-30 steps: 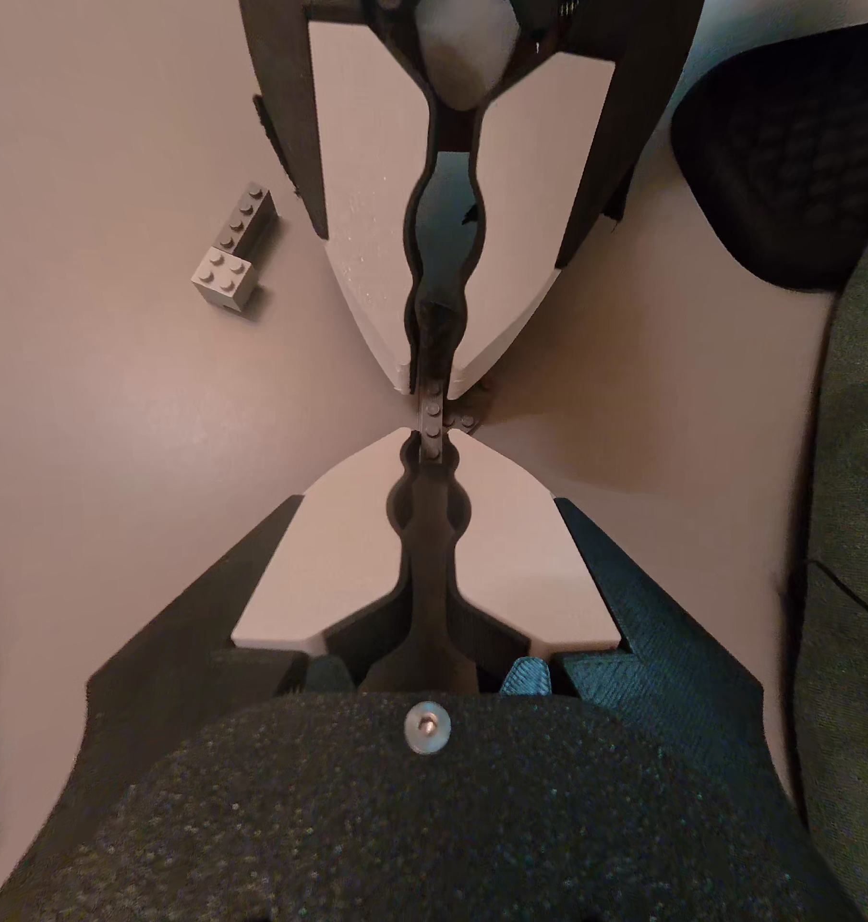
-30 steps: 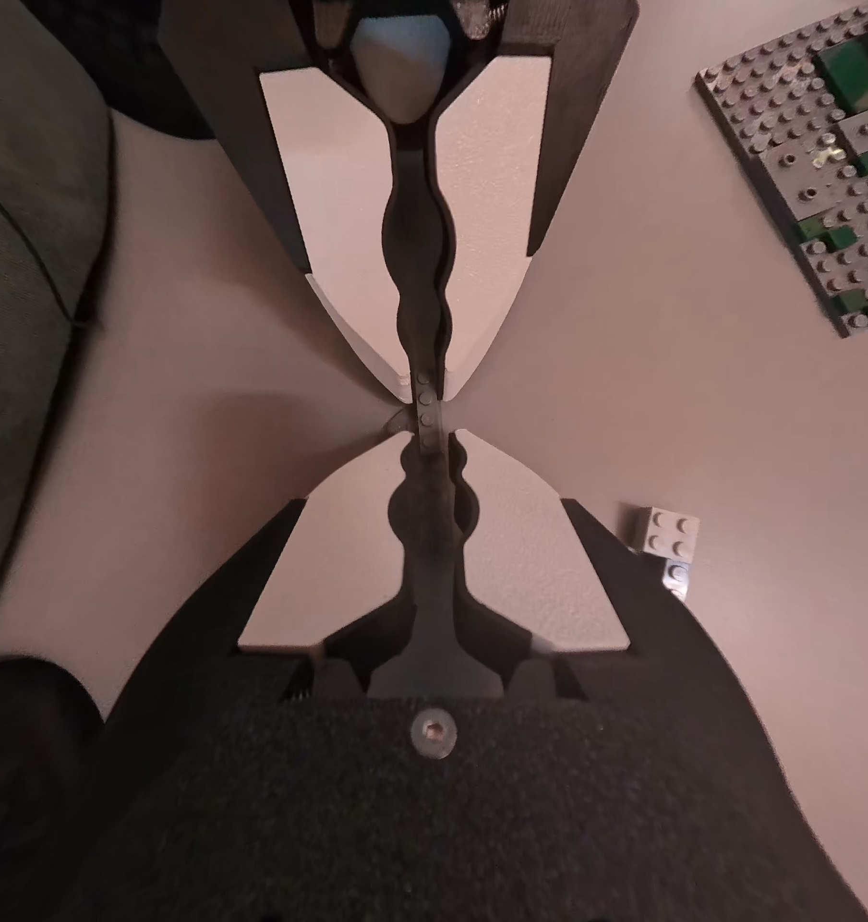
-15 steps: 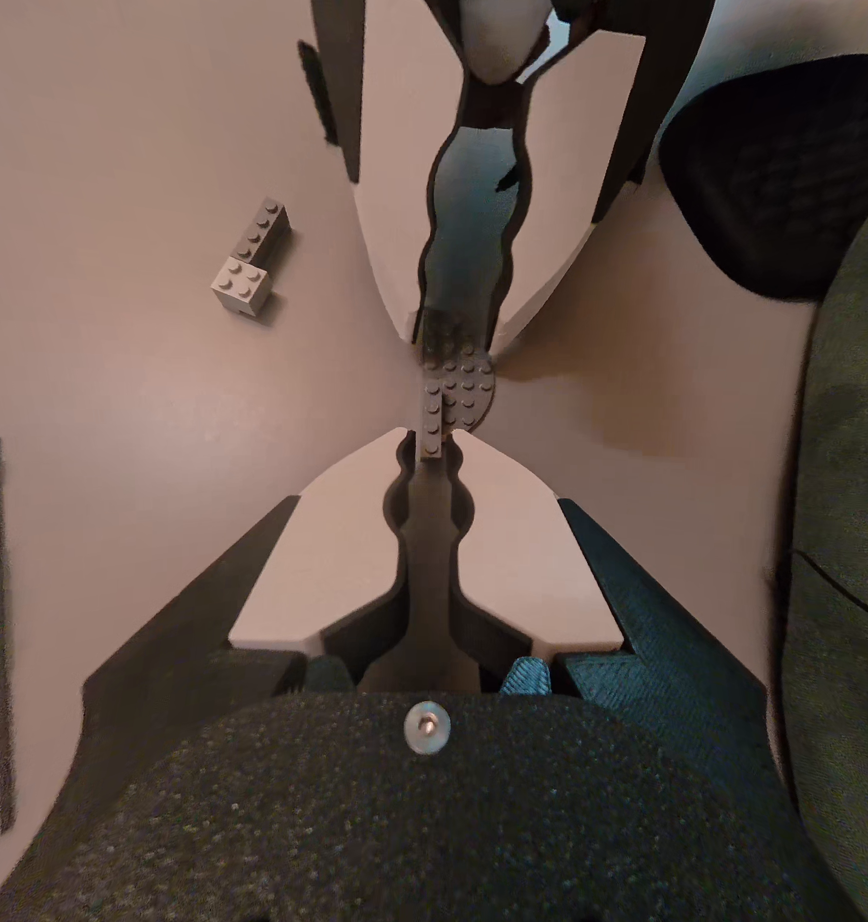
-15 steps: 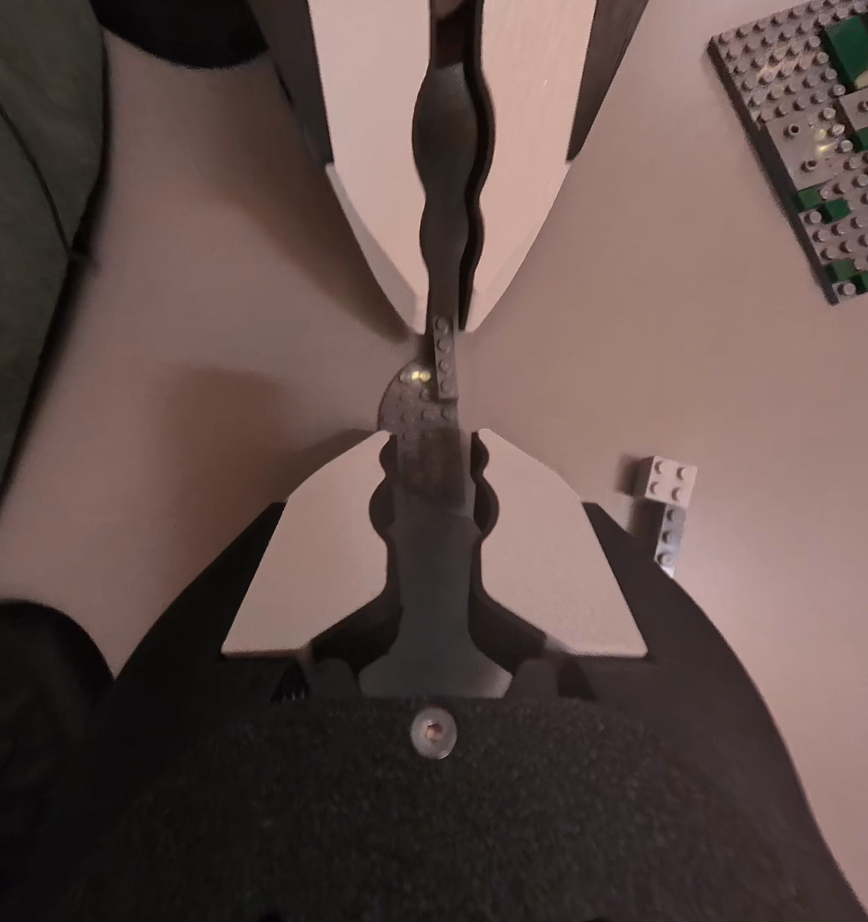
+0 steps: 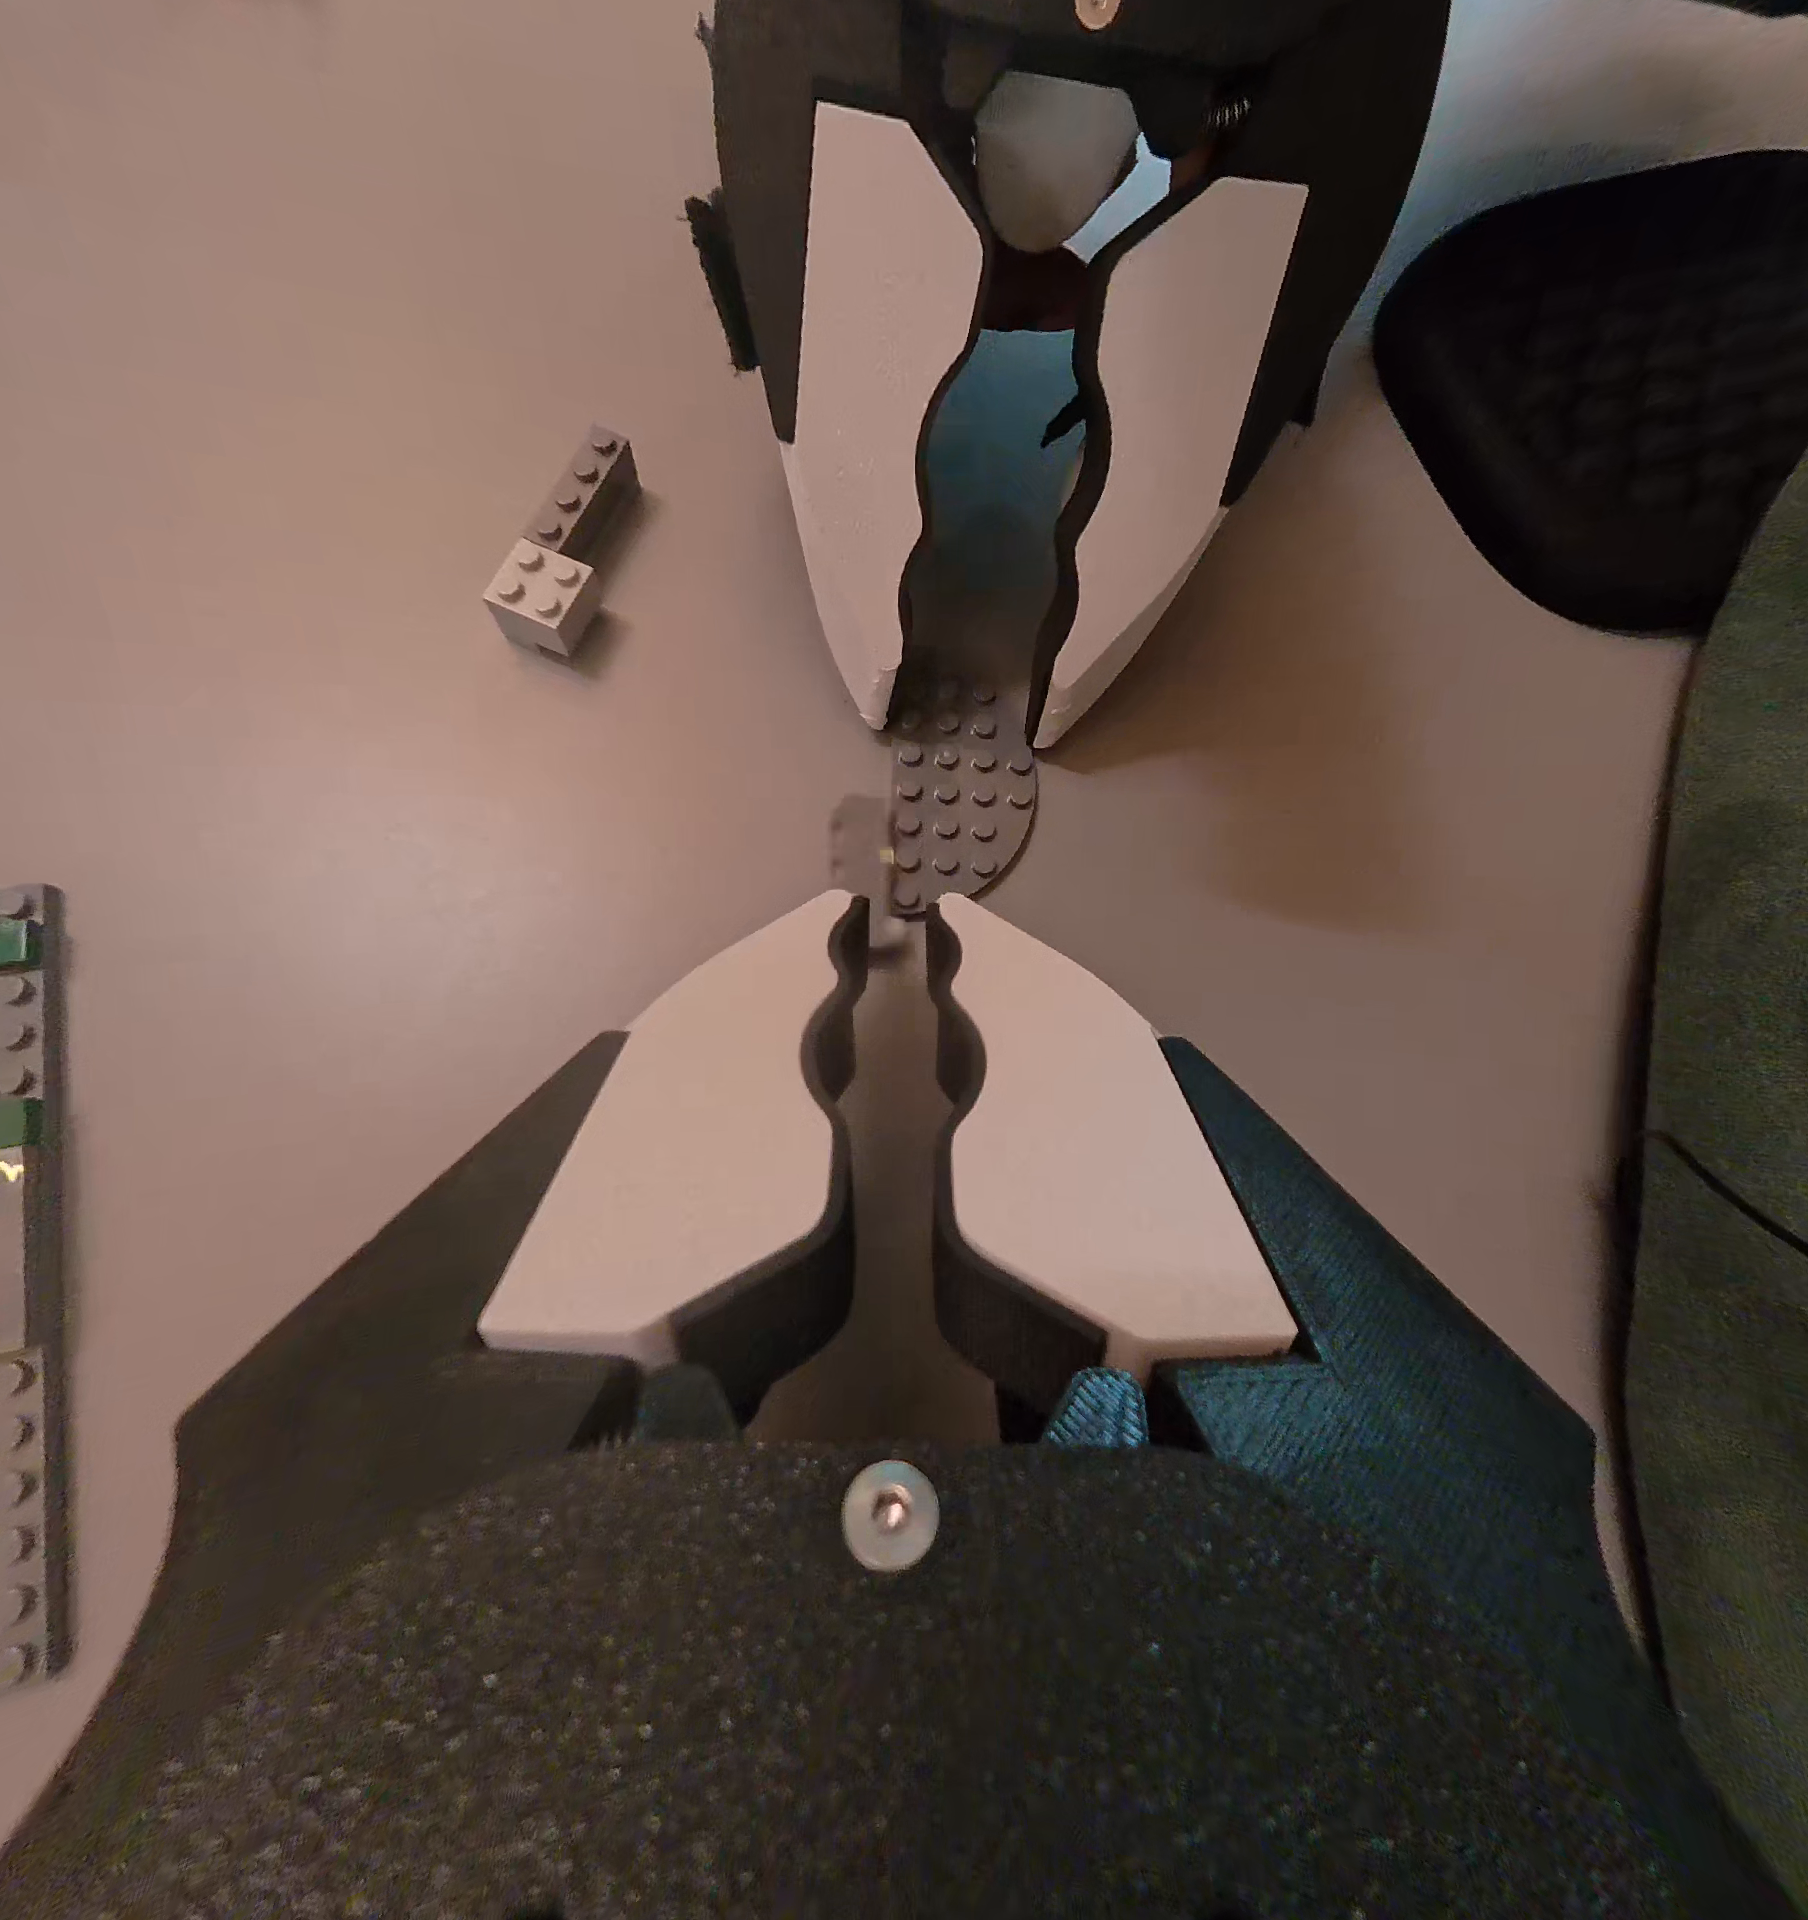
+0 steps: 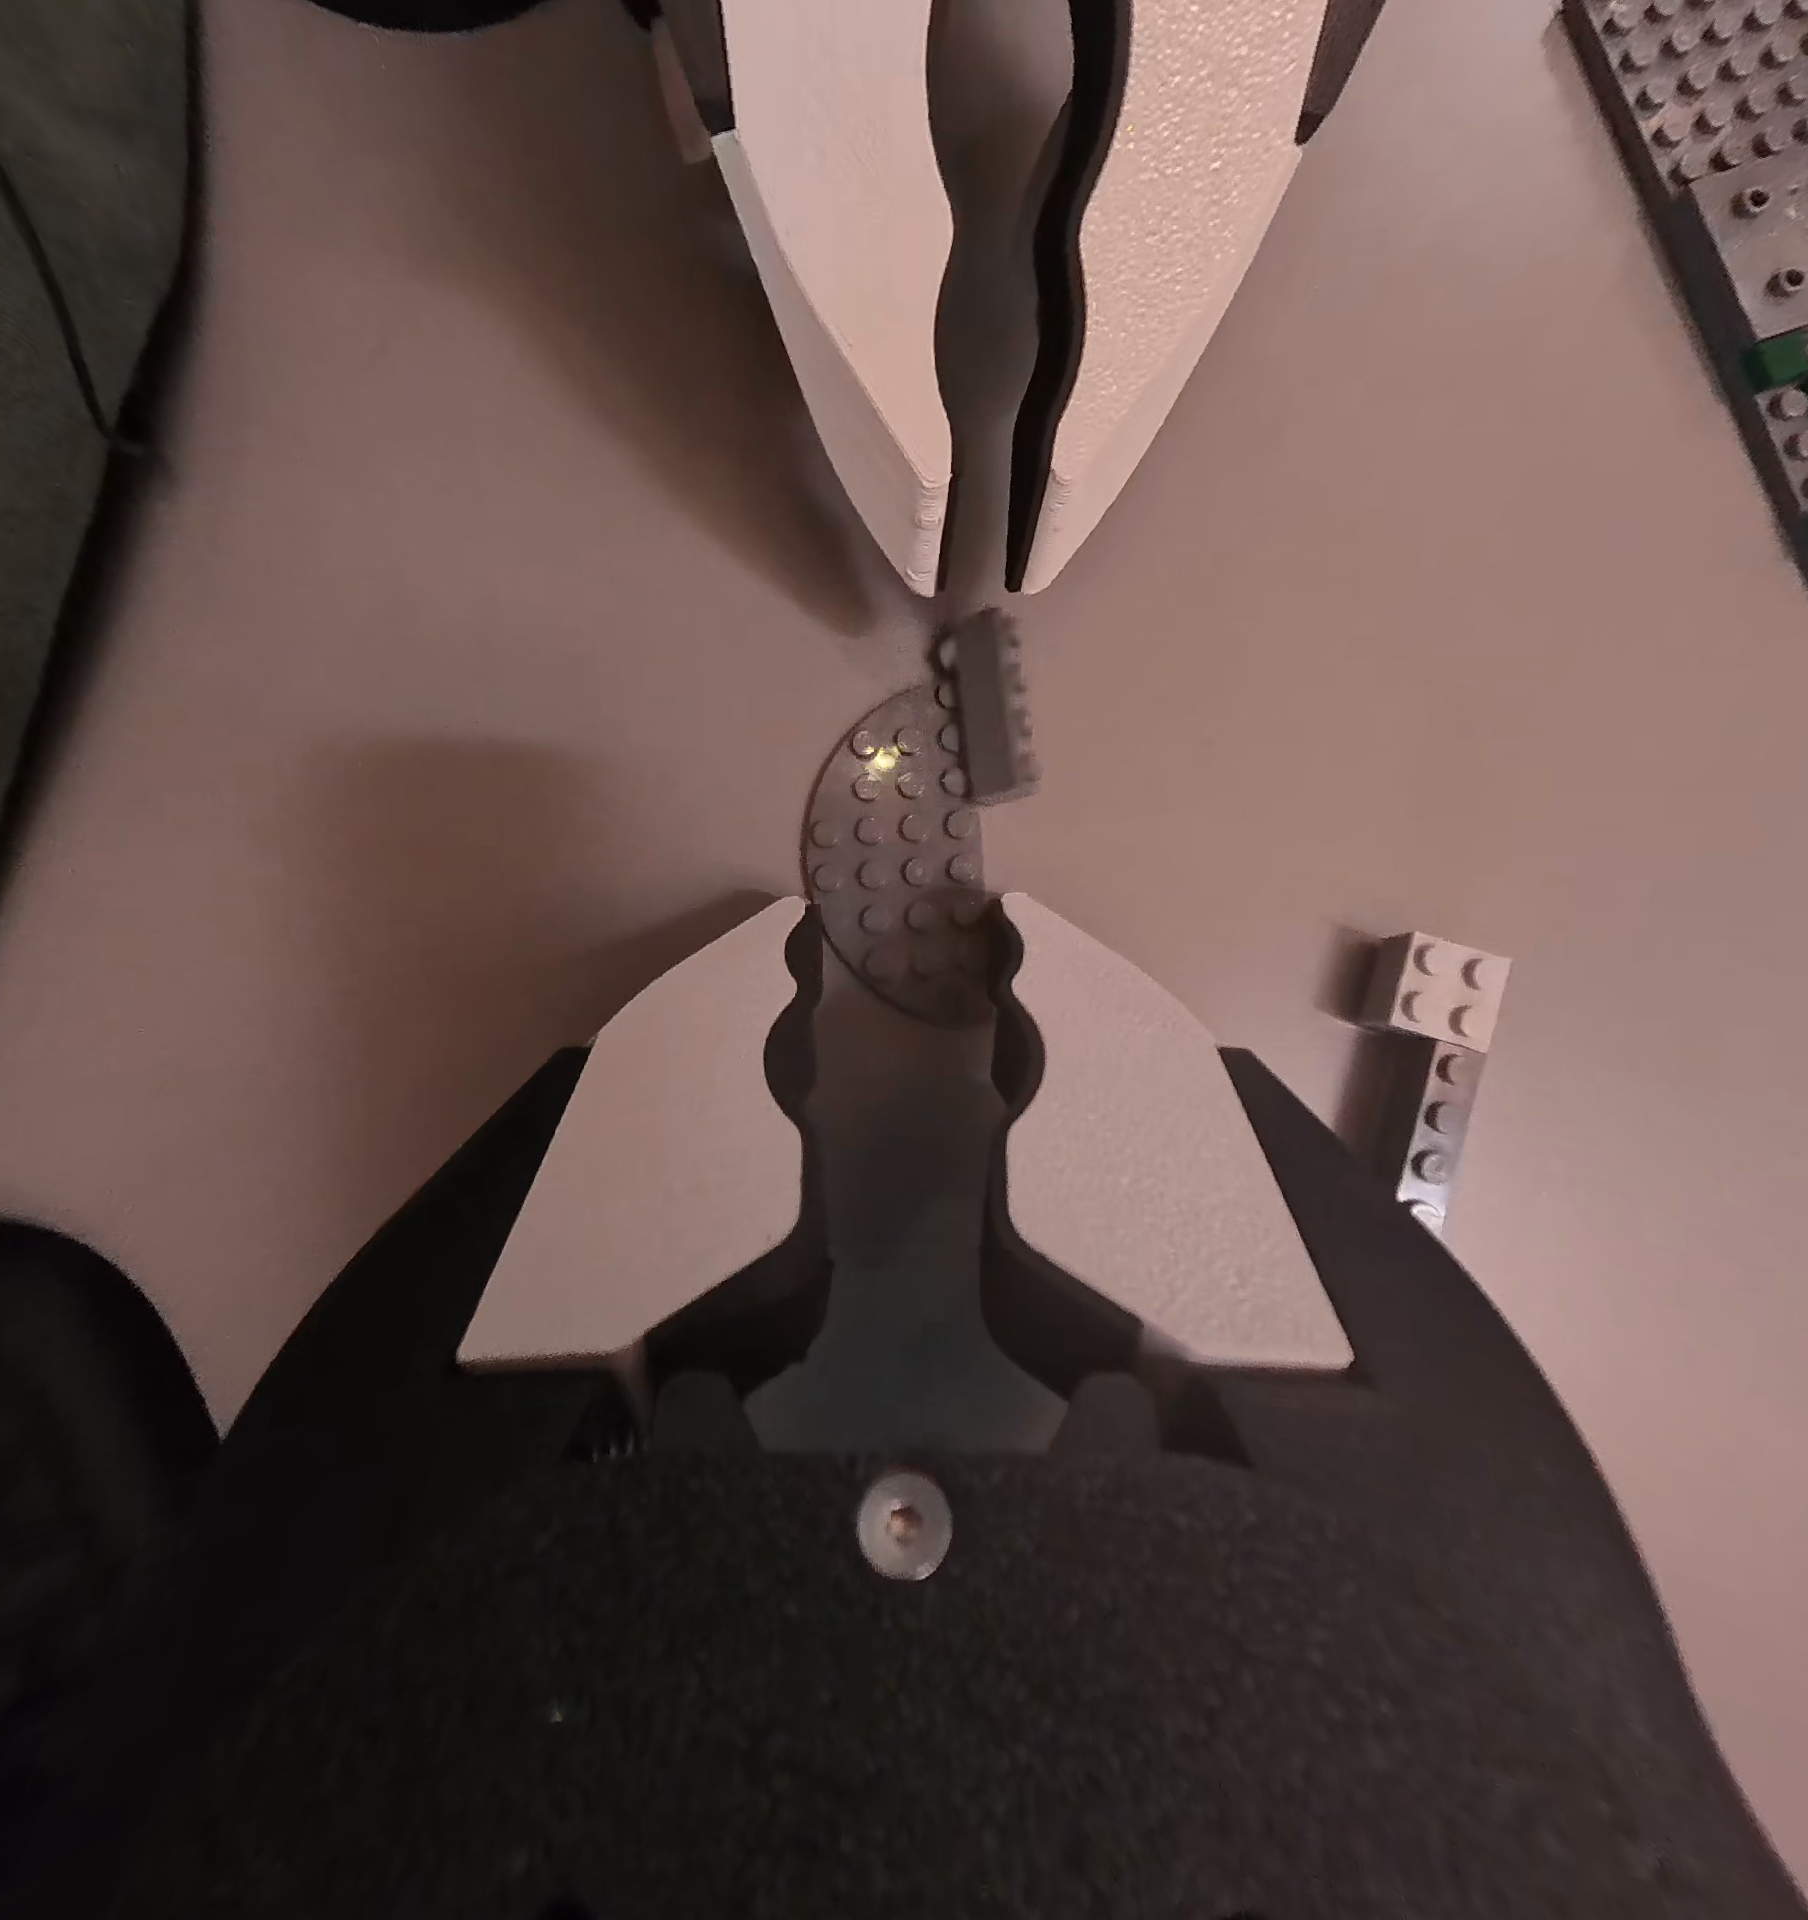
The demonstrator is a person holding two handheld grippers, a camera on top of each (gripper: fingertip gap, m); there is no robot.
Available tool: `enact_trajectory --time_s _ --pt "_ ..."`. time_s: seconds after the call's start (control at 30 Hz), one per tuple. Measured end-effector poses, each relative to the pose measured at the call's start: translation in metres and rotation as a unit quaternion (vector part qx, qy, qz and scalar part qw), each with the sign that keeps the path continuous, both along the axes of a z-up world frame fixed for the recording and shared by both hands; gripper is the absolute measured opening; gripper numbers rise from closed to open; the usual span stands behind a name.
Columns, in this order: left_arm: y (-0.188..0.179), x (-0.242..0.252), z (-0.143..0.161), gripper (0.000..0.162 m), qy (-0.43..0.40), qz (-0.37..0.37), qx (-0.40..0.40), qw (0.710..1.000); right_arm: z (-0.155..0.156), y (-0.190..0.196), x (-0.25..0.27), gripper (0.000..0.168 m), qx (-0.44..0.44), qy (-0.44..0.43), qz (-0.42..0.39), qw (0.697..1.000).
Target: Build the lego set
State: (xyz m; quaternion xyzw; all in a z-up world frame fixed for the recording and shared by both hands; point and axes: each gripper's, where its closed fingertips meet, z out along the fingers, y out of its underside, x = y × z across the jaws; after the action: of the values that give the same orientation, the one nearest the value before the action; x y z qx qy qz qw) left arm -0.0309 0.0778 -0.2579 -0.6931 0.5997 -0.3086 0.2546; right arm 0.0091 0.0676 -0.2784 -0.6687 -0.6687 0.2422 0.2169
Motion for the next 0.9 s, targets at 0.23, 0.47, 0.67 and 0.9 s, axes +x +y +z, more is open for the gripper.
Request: enact_trajectory --time_s 0.23,0.47,0.67,0.9 --pt "0.003 -0.003 -0.001 0.01 0.001 0.005 0.001 1.0 0.0 -0.001 0.0 0.029 0.006 0.005 0.003 1.0" --pt "0.008 -0.005 -0.001 0.01 -0.015 0.02 -0.026 0.999 0.003 -0.002 0.0 0.029 0.006 0.018 0.0 1.0" --pt "0.01 -0.006 -0.007 0.013 -0.011 0.024 -0.036 0.999 0.009 -0.003 0.003 0.029 -0.004 0.034 -0.008 0.999" --pt "0.008 0.0 -0.018 0.019 0.019 0.013 -0.018 1.0 0.01 -0.006 0.007 0.029 -0.013 0.046 -0.016 0.999"
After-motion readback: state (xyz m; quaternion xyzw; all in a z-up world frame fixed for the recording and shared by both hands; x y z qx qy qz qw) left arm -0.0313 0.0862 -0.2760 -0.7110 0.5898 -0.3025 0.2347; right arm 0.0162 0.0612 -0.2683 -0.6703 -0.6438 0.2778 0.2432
